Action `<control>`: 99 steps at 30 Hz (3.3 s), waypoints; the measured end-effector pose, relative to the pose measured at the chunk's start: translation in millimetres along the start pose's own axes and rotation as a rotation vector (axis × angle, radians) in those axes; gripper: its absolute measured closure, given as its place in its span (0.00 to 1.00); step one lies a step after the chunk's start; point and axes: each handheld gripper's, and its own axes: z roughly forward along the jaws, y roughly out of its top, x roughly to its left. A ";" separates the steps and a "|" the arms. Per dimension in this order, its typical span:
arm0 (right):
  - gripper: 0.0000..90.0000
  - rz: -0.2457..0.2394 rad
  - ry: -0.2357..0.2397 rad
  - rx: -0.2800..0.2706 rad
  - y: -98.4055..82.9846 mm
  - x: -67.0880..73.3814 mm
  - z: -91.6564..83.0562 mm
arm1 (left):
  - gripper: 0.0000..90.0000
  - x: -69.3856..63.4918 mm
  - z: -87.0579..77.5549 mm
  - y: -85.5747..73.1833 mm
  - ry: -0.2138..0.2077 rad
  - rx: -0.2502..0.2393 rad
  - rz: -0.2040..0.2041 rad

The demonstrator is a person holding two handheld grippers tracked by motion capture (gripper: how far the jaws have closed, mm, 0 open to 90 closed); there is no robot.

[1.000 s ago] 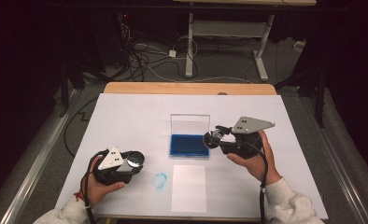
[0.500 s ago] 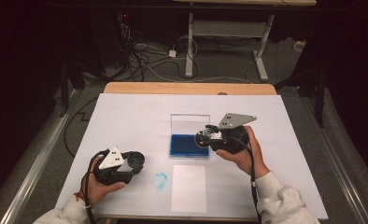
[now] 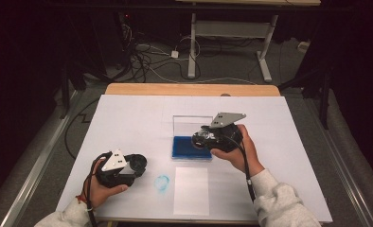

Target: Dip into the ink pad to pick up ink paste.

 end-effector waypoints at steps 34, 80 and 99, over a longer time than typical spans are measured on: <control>0.64 -0.005 0.057 0.181 6.5 10.0 83.1 | 0.41 -2.0 0.2 0.5 -0.013 0.008 0.013; 0.64 0.046 0.035 0.203 7.9 13.3 91.2 | 0.41 -4.3 3.7 1.0 -0.033 0.026 0.017; 0.64 0.040 0.024 0.210 8.2 13.9 89.3 | 0.41 -2.6 2.3 0.5 -0.032 0.017 0.009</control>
